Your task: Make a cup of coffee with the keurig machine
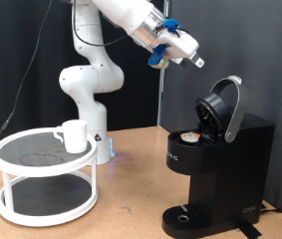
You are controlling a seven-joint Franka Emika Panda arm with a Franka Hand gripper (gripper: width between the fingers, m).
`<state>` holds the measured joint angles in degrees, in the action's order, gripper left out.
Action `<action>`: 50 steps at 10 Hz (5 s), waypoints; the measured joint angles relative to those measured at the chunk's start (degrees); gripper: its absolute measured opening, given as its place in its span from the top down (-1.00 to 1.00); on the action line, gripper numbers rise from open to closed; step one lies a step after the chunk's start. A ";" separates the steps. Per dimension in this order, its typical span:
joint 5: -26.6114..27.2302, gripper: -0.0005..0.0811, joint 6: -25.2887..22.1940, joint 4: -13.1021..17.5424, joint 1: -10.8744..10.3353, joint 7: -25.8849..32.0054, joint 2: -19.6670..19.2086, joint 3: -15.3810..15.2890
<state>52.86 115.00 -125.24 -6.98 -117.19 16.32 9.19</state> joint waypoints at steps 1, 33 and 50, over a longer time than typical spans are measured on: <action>0.04 -0.81 0.00 -0.08 0.00 0.10 0.00 -0.01; -12.13 0.25 3.82 13.39 -3.68 -18.83 -13.67 -16.96; -14.08 0.99 4.76 5.71 2.12 -13.19 -6.35 -13.60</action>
<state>38.78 119.76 -119.53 -4.86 -130.39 9.97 -4.41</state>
